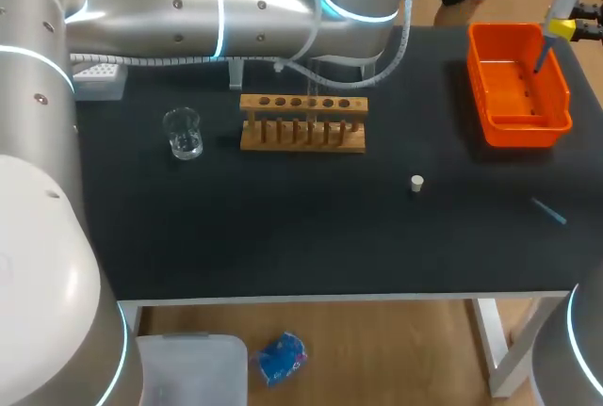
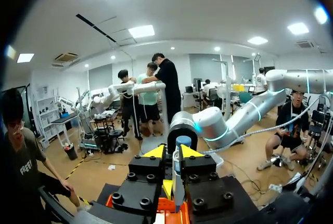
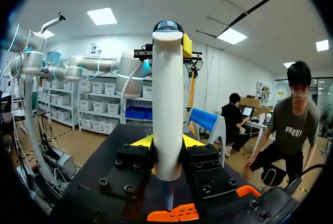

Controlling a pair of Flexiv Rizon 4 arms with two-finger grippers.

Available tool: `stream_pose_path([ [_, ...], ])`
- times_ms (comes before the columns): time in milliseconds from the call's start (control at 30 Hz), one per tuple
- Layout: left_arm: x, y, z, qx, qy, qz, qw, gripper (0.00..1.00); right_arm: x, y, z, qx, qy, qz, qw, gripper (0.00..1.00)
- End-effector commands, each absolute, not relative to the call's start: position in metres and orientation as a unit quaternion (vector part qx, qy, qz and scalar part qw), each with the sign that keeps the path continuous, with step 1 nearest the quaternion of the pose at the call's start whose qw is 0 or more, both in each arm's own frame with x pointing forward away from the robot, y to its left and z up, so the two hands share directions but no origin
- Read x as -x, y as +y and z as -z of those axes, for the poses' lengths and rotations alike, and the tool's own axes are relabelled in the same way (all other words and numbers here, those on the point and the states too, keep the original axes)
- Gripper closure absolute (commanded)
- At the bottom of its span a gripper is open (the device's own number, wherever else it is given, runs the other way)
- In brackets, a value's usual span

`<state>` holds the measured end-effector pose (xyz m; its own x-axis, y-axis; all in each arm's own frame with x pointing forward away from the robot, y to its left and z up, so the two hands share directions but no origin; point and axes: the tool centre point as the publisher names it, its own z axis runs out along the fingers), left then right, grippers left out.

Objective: Invert the test tube, pick up the pipette, mount the tip to pipette, aspirate from beaker and dispense into the tube, eject the tip, return the pipette, and cap with the stopper.

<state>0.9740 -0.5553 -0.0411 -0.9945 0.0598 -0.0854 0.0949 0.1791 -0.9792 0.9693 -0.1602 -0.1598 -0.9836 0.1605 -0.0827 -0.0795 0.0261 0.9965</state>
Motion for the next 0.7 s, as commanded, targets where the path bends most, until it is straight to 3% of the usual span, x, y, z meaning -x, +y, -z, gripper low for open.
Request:
stream_pose_path([
  [33,-0.973,-0.555,0.04,-0.05,0.768,0.638,0.014,0.0,-0.969,-0.16,0.159,-0.028,0.712,-0.696,0.086,1.0],
  [700,-0.957,-0.533,0.05,-0.02,0.778,0.628,0.014,0.0,-0.969,-0.16,0.159,-0.028,0.712,-0.696,0.086,1.0],
])
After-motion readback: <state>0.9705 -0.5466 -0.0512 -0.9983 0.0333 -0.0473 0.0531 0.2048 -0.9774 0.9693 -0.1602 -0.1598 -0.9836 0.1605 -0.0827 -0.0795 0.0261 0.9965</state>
